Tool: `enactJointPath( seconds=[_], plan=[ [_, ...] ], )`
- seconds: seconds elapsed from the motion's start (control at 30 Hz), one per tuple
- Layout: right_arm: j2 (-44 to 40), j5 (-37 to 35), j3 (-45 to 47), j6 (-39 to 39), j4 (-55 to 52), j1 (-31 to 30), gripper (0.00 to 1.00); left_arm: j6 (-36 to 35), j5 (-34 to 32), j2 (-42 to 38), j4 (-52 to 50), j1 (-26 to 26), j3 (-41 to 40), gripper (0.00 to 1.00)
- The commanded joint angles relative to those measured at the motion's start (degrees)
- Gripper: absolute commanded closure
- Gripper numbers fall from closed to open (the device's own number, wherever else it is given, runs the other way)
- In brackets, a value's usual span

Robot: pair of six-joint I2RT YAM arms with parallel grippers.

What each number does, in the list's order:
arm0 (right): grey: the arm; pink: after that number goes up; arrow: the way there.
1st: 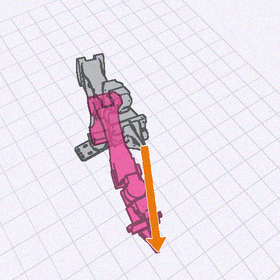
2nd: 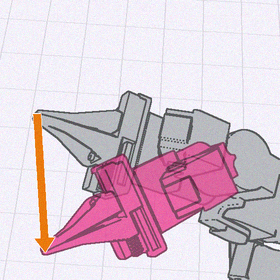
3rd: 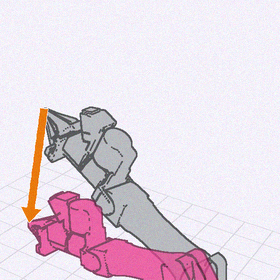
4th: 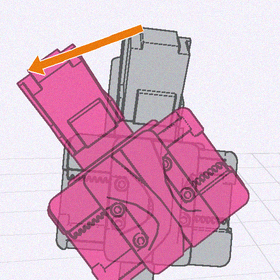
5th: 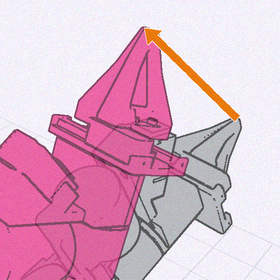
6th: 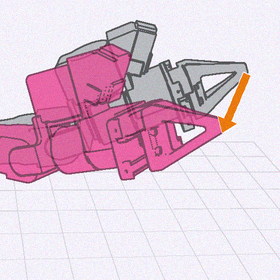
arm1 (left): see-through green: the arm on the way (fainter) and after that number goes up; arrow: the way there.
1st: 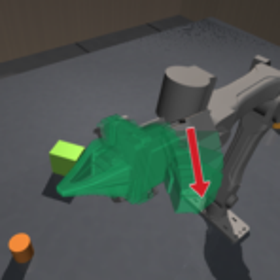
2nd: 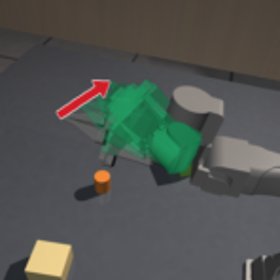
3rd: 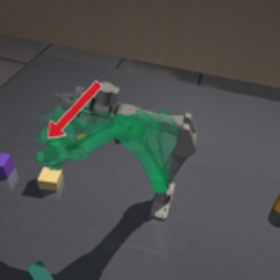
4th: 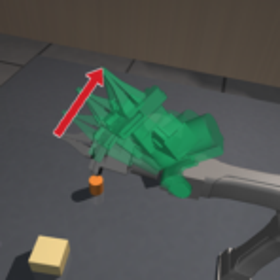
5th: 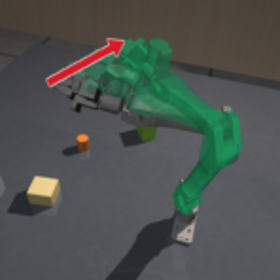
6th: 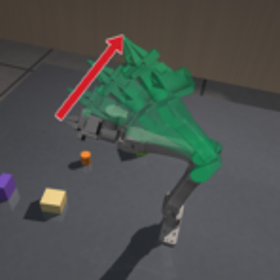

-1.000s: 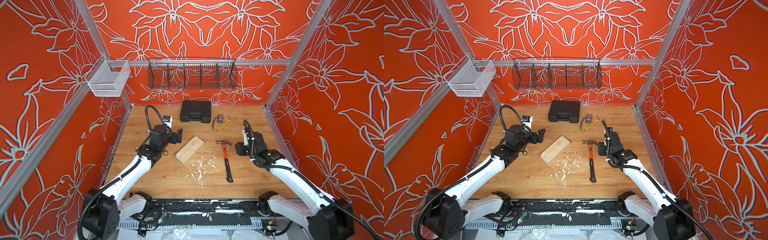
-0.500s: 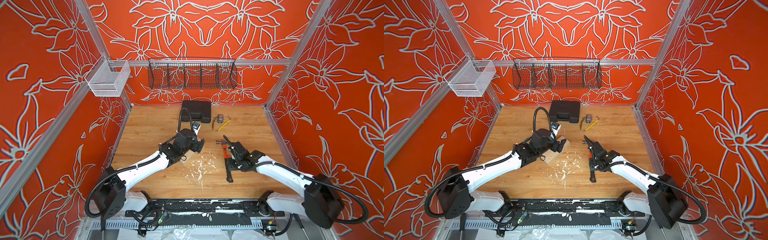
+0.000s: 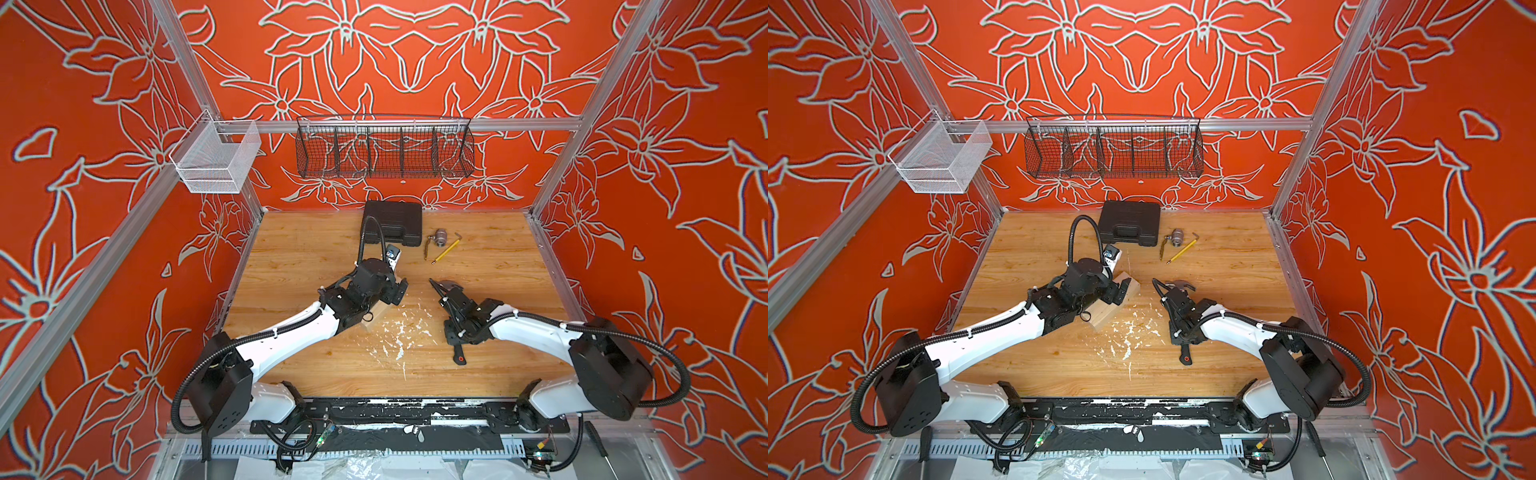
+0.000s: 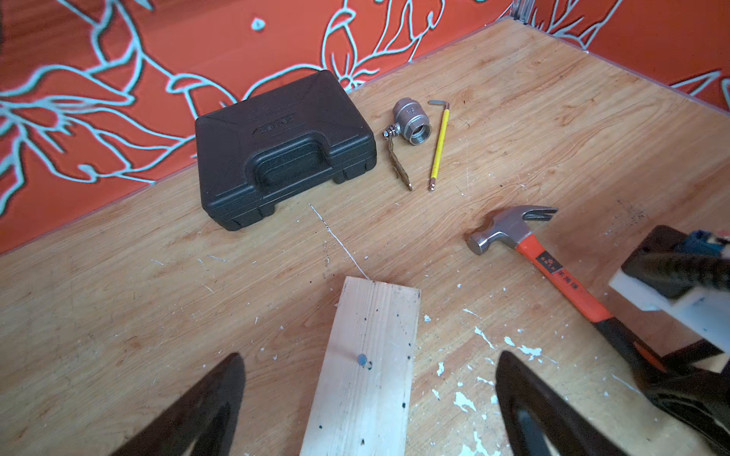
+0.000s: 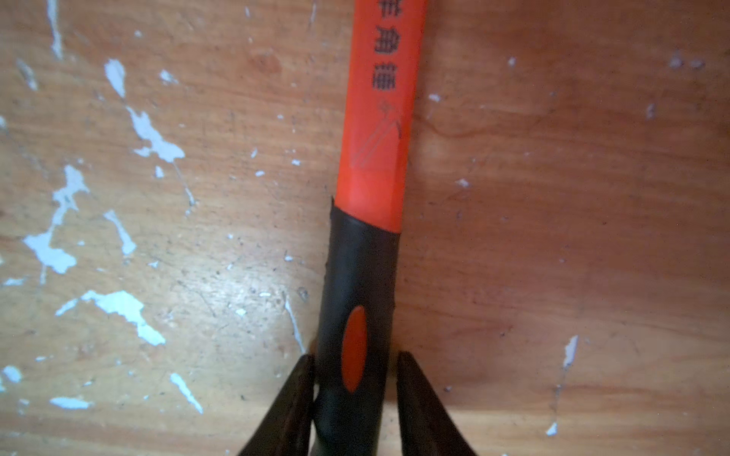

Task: Use a claw hammer to pull out a nail
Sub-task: Pick up the hammer at the center of the board.

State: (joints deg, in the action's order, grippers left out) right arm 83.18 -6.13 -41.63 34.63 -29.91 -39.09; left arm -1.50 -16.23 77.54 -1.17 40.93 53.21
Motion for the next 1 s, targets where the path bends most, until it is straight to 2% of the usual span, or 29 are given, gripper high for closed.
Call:
enactJointPath(
  seconds=[0.0, 0.17, 0.33, 0.47, 0.7, 0.83, 0.97],
  plan=[
    [1.9, -1.9, -0.9, 1.8, -0.7, -0.4, 0.68, -0.6, -1.6, 0.6, -0.8, 0.4, 0.4, 0.04],
    [2.3, -1.4, -2.1, 1.0, -2.1, -0.5, 0.87, -1.7, -1.9, 1.0, -0.7, 0.4, 0.9, 0.04],
    [-2.6, -3.4, -6.9, -2.8, -9.9, -0.6, 0.99, -5.6, -1.0, 1.8, 0.3, 0.4, 1.5, 0.04],
    [-6.7, -4.6, -12.5, -9.0, -16.5, -0.2, 1.00, -10.9, 4.1, 1.2, 4.8, 0.4, -0.2, 0.05],
    [-8.3, -0.4, -22.5, -15.5, -27.6, 2.0, 1.00, -26.1, 14.9, 0.6, 14.7, 0.5, -5.7, 0.14],
    [-7.8, 3.8, -26.8, -17.5, -30.2, 3.3, 1.00, -33.9, 16.6, 3.1, 15.3, 2.0, -6.1, 0.17],
    [-6.0, 6.3, -29.5, -19.3, -32.7, 4.0, 1.00, -37.1, 15.9, 6.4, 19.2, 5.1, -7.5, 0.17]
  ],
)
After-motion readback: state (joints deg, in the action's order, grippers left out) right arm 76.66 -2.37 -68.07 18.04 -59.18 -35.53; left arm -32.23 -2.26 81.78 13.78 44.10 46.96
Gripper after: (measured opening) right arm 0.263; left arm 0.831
